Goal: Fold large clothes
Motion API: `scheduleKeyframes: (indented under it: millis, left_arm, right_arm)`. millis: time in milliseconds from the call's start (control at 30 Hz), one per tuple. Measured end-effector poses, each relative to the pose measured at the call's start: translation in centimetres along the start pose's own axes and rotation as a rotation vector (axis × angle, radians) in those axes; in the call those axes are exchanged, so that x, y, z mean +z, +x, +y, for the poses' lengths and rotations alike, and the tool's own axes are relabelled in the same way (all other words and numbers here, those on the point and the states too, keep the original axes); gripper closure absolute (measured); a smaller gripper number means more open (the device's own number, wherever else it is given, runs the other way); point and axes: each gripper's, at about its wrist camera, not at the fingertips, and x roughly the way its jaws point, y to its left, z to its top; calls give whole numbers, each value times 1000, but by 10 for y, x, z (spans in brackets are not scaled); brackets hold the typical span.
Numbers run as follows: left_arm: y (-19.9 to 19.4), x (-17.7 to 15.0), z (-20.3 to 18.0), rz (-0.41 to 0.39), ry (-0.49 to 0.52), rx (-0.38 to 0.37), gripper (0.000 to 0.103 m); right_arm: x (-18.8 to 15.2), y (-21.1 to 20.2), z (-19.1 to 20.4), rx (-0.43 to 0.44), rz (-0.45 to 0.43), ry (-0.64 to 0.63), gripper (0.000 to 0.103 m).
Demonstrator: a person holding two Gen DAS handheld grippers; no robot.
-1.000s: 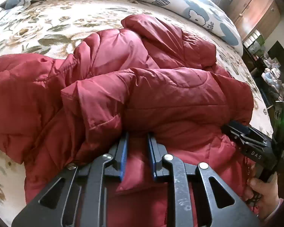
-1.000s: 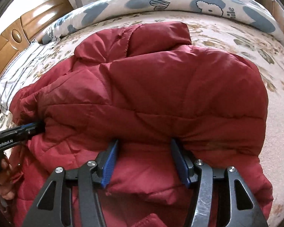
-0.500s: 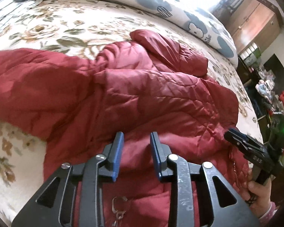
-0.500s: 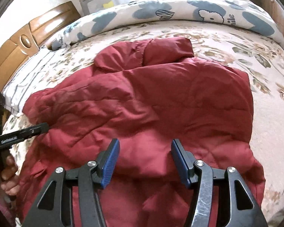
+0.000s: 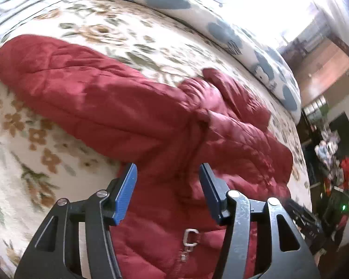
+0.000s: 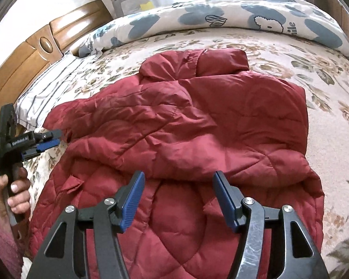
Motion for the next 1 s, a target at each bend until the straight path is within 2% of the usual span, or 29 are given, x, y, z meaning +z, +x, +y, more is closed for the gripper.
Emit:
scheduleKeyframes:
  millis: [300, 567, 833, 1000]
  left_arm:
    - [-3, 14, 61, -21, -158, 55, 49]
    - [-14, 33, 116, -94, -294, 78, 48]
    - [-8, 66, 169, -157, -387, 163, 48]
    - [4, 91, 200, -161, -426, 204, 48]
  right_arm:
    - [-3, -4, 8, 5, 0, -7, 41]
    - [-7, -5, 13, 9, 7, -11, 41]
    - [-13, -5, 21, 26, 10, -22, 40]
    - [-15, -8, 29, 45, 9, -46, 40]
